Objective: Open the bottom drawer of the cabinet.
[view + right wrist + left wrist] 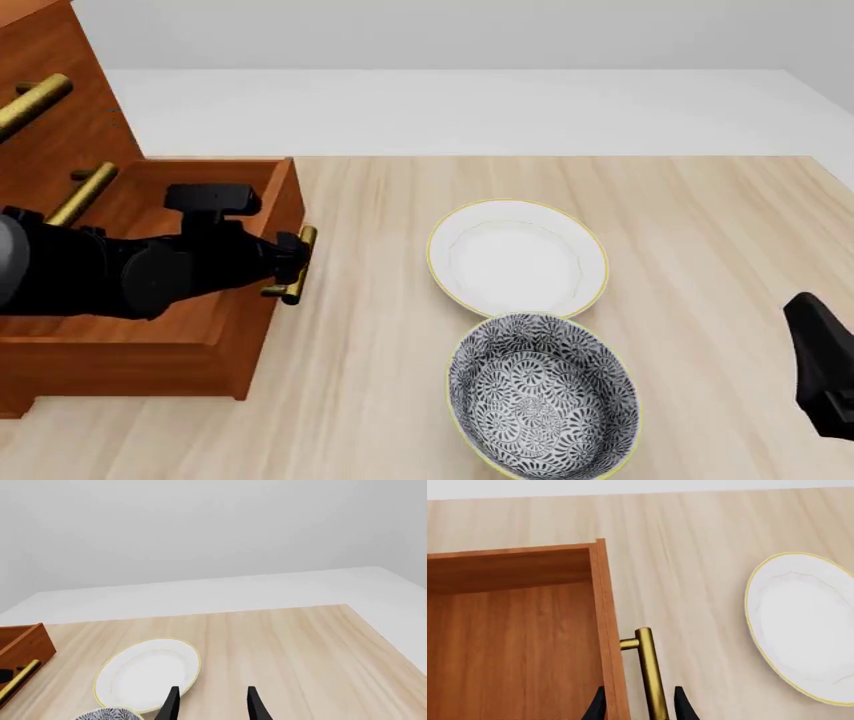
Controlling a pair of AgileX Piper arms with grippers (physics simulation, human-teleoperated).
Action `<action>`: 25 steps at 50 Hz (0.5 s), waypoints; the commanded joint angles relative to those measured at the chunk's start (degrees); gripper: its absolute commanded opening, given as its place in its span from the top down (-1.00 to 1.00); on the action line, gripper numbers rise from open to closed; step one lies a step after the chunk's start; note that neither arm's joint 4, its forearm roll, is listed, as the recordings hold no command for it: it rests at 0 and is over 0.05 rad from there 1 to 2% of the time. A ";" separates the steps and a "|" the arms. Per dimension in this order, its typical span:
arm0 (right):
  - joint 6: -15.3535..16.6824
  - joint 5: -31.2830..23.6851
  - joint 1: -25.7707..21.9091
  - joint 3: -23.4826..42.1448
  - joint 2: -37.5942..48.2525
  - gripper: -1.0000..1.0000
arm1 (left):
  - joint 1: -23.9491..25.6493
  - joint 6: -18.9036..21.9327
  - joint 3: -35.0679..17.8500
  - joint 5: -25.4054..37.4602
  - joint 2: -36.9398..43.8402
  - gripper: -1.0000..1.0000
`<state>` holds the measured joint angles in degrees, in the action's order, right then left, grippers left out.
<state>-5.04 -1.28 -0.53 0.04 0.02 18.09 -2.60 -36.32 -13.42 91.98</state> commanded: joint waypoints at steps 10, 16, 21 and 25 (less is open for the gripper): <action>-0.21 0.12 -0.25 0.00 0.00 -1.00 | 4.53 -4.30 -2.18 8.14 -10.22 -1.00; -0.28 0.27 -0.34 0.01 0.00 -1.00 | 4.01 -3.22 -1.86 10.76 -13.86 -1.00; -0.30 0.36 -0.39 0.02 0.00 -1.00 | 3.76 -2.58 -2.09 13.57 -17.25 -1.00; -0.31 0.34 -0.42 0.01 0.00 -1.00 | 3.35 -1.55 -1.68 14.87 -19.39 -1.00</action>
<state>-5.29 -1.03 -0.85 0.05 0.02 18.83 -1.70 -36.13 -2.24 80.12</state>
